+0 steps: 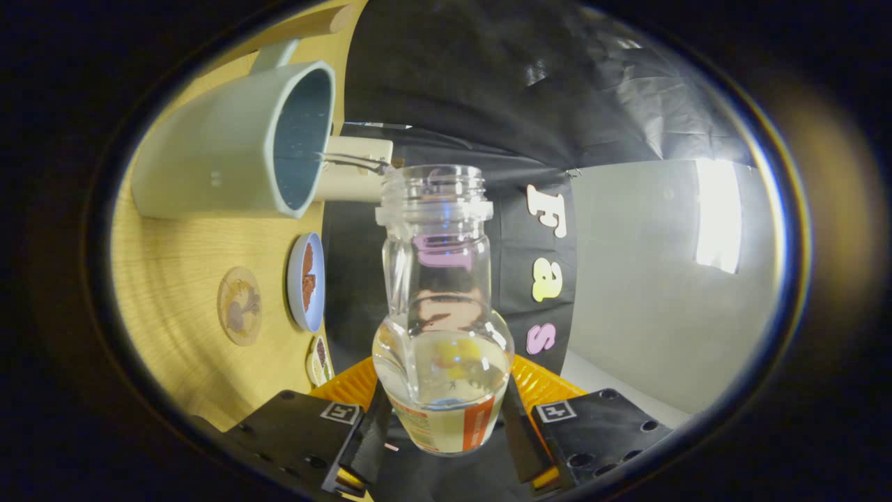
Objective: Take the bottle from table, then pour the juice into the cup, finally place the bottle on the coaster
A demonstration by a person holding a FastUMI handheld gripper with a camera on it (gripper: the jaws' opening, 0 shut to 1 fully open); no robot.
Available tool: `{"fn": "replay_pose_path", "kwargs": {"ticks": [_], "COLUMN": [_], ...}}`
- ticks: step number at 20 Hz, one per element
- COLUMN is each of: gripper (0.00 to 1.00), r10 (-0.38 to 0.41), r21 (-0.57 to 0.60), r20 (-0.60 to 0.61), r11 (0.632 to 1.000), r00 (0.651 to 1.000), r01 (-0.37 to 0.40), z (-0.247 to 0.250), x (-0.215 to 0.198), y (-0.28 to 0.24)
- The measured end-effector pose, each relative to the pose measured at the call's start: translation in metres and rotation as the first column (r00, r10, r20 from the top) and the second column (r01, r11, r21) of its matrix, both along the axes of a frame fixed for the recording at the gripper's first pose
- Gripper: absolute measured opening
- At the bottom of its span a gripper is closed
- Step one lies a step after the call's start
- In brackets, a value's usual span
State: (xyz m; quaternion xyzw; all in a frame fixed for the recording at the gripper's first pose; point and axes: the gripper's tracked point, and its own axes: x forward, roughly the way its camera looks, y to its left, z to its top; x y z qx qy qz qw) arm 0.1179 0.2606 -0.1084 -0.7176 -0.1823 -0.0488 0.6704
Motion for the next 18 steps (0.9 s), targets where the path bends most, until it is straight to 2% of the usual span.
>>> {"fn": "replay_pose_path", "kwargs": {"ticks": [18], "gripper": [0.76], "r10": [0.013], "r21": [-0.036], "r20": [-0.006], "r11": [0.999], "r00": [1.000], "r01": [-0.013], "z": [-0.0024], "x": [-0.0004], "y": [0.0042]}}
